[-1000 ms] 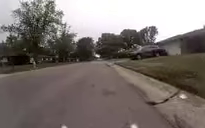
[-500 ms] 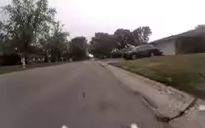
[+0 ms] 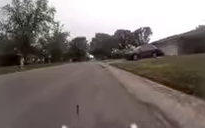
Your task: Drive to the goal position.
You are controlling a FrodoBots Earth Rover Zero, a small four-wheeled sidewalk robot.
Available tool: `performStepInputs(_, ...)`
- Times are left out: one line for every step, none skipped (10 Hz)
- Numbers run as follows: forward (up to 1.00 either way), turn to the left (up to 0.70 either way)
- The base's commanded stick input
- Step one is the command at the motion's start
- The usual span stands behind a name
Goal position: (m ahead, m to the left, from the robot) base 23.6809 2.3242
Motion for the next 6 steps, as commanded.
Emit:
performStepInputs(1.0,-0.24)
performStepInputs(1.0,-0.06)
performStepInputs(1.0,0.0)
performStepInputs(1.0,0.0)
performStepInputs(1.0,0.0)
performStepInputs(1.0,0.0)
